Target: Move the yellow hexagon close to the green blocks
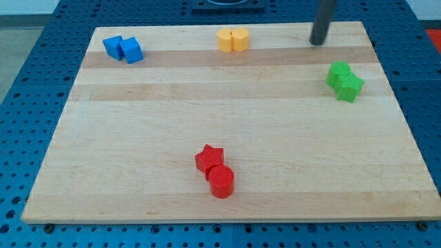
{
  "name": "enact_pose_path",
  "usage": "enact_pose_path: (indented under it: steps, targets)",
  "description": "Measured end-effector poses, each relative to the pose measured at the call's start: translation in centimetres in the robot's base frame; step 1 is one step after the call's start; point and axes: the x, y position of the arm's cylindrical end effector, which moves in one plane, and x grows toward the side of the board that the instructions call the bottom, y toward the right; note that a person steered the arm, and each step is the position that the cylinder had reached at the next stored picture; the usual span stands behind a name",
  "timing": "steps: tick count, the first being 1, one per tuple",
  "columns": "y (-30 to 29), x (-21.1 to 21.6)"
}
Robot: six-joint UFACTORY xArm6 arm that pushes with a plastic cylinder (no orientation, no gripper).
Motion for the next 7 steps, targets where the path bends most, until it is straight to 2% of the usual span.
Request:
enact_pose_path:
  steps: [2, 3, 5, 7]
  targets:
    - [-12.6, -4.0]
    - [-16.2, -4.5]
    - [-19.6, -4.2]
    - [-16.7, 1.1]
